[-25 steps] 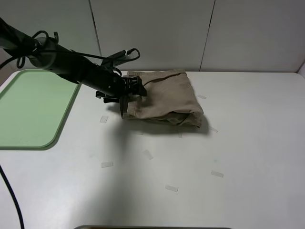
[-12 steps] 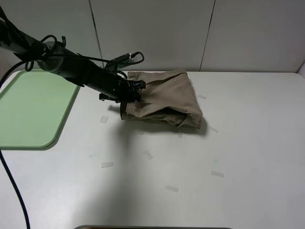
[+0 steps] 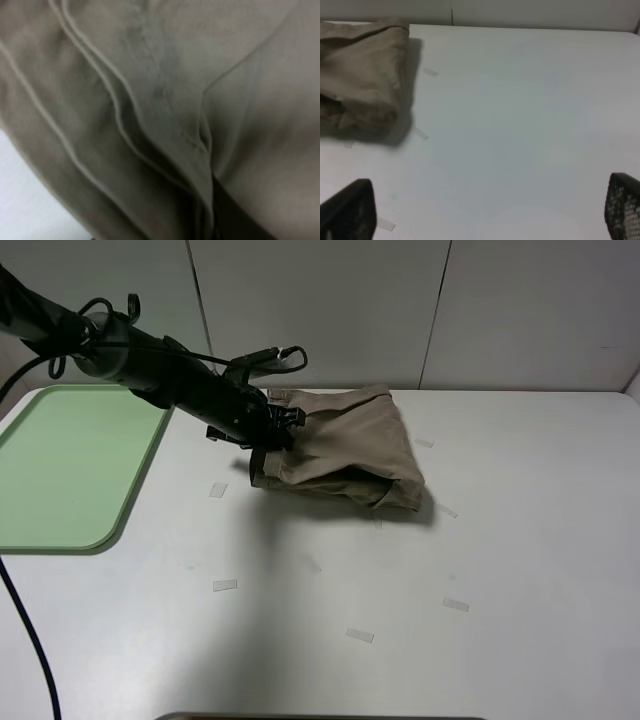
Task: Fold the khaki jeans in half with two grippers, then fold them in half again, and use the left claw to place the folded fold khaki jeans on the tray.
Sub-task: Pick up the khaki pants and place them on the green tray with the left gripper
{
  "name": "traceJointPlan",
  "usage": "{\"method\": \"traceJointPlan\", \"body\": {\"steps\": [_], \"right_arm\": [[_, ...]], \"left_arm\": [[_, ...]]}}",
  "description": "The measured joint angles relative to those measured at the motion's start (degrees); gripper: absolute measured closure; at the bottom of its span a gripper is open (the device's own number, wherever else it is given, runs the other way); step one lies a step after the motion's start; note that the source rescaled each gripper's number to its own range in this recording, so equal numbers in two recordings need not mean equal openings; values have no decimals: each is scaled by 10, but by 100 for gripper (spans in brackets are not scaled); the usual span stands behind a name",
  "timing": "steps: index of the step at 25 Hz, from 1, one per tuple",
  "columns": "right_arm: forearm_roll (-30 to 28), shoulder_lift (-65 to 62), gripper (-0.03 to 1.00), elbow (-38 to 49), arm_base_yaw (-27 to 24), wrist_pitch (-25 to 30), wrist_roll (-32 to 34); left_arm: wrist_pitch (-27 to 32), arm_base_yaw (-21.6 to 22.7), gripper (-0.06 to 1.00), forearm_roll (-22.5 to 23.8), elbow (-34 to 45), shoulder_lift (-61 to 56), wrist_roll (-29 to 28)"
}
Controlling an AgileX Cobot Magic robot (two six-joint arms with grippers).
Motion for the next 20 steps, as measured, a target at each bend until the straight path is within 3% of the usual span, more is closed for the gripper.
{"method": "traceJointPlan", "body": {"steps": [7,11,17,20], "right_arm": [[0,0,-3,0,0,0,0],[0,0,-3,0,0,0,0],[0,0,-3,0,0,0,0],[0,0,-3,0,0,0,0]], "left_arm": [[71,25,91,305,-25,-54,-202],[90,45,91,443,-25,-78,-290],[141,82,91,572,-25,-99,-347],[166,97,91,603,-25,-102,-349]]}}
